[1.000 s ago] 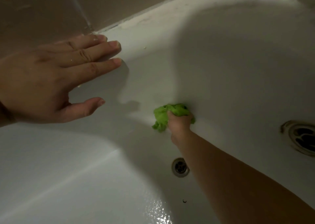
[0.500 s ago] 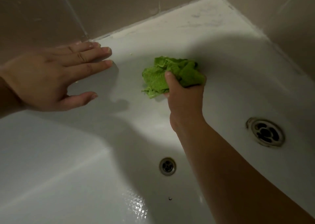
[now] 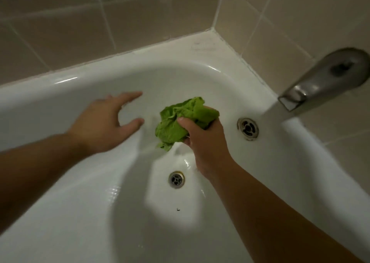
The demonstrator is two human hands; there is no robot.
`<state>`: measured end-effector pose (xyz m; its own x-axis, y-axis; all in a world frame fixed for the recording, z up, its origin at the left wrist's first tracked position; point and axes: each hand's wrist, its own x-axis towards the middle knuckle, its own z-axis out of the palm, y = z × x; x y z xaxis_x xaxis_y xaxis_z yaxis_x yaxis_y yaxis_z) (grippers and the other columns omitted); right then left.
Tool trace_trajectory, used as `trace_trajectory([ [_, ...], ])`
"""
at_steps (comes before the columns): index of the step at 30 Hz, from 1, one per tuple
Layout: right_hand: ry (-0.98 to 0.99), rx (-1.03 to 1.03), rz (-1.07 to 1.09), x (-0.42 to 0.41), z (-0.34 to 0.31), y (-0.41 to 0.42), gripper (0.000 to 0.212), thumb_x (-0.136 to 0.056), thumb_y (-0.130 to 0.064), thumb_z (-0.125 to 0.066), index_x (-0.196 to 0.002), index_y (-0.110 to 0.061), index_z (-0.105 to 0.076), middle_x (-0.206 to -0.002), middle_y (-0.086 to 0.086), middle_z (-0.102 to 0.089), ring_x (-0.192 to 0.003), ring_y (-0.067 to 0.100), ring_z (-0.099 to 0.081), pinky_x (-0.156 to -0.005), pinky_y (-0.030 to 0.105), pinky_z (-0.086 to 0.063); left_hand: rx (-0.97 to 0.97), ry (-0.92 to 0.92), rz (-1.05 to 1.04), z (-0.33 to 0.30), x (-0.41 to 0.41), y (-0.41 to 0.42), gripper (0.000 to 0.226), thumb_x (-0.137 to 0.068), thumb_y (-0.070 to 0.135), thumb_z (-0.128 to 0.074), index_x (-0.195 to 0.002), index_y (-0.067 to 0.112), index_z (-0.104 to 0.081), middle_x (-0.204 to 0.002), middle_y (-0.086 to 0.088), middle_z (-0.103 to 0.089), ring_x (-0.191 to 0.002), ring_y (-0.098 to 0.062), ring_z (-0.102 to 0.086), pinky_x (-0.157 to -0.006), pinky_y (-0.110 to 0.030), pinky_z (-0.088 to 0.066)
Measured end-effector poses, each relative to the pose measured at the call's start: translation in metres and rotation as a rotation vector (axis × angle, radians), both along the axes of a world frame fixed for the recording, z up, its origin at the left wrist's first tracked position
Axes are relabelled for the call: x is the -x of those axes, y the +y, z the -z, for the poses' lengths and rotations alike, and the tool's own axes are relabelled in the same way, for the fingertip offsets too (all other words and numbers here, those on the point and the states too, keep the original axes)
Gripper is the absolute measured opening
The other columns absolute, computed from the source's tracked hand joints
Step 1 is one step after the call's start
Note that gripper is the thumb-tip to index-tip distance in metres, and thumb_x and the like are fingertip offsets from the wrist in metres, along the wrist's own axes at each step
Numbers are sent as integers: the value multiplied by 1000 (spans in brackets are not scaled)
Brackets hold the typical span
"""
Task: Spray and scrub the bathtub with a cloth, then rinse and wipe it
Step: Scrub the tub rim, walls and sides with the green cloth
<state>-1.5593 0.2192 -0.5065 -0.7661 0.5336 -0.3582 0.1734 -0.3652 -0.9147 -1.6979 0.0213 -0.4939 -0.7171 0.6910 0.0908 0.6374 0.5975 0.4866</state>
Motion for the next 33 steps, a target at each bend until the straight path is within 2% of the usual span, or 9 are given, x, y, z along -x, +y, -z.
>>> trace_trajectory([
  [1,4,18,-44,-7,-13,-1,56,-70,-24,-82,-121,-8,-65,-116,18,-72,-109,35,-72,-89,59,-60,-76,-97,-35,-10,-25,-1,68,-86,60,-69,-148,40,-50,-144,6,-62,-98,-14,-74,-111,-35,-44],
  [3,-7,48,-150,-21,-40,-1,52,-76,-15,-79,-123,-2,-62,-117,23,-71,-110,38,-71,-91,59,-59,-221,-295,-55,-30,-61,-5,76,-77,66,-72,-147,51,-45,-149,23,-54,-125,5,-59,-113,-33,-44],
  [5,-23,70,-264,-33,-66,0,46,-85,-7,-74,-128,-1,-58,-119,23,-70,-110,38,-71,-90,54,-61,-293,-431,-26,-50,-81,-8,85,-71,69,-73,-149,57,-39,-151,28,-48,-140,10,-41,-118,-32,-36],
  [11,-89,149,-375,-51,-107,-7,54,-90,-4,-70,-138,-1,-46,-120,27,-68,-102,35,-73,-76,41,-60,-366,-553,63,-94,-112,5,101,-66,62,-79,-155,44,-36,-147,28,-50,-138,10,-43,-110,-19,-38],
  [18,-88,74,-400,-49,-99,-4,22,-99,-10,-65,-115,4,-69,-101,24,-75,-86,30,-73,-67,34,-58,-421,-595,-28,-70,-122,27,108,-64,55,-88,-155,51,-31,-149,25,-45,-138,-1,-47,-108,-41,-52],
  [24,-147,-112,-516,-29,-84,27,14,-99,-17,-65,-107,-11,-74,-99,15,-77,-90,26,-75,-77,42,-62,-543,-621,-231,-43,-116,63,81,-62,30,-81,-136,47,-52,-122,12,-66,-108,-12,-69,-89,-44,-61],
  [28,-261,-787,-448,3,-63,88,28,-96,-37,-60,-81,-16,-71,-82,-2,-75,-82,20,-70,-77,42,-59,-611,-699,-439,-22,-106,78,68,-72,30,-82,-129,48,-48,-106,9,-70,-93,-11,-72,-83,-41,-62],
  [31,-189,-1445,-266,33,-36,152,23,-98,-29,-56,-88,-15,-71,-88,2,-70,-81,15,-55,-75,25,-38,-652,-736,-551,-12,-96,95,66,-87,17,-81,-130,31,-33,-103,0,-68,-82,-5,-72,-69,-23,-60],
  [33,-54,-1683,-227,50,-22,184,20,-95,-19,-58,-98,-8,-74,-99,11,-70,-87,20,-55,-79,21,-34,-673,-729,-610,-6,-88,111,61,-92,19,-76,-129,27,-29,-105,0,-67,-82,-2,-71,-72,-23,-60],
])
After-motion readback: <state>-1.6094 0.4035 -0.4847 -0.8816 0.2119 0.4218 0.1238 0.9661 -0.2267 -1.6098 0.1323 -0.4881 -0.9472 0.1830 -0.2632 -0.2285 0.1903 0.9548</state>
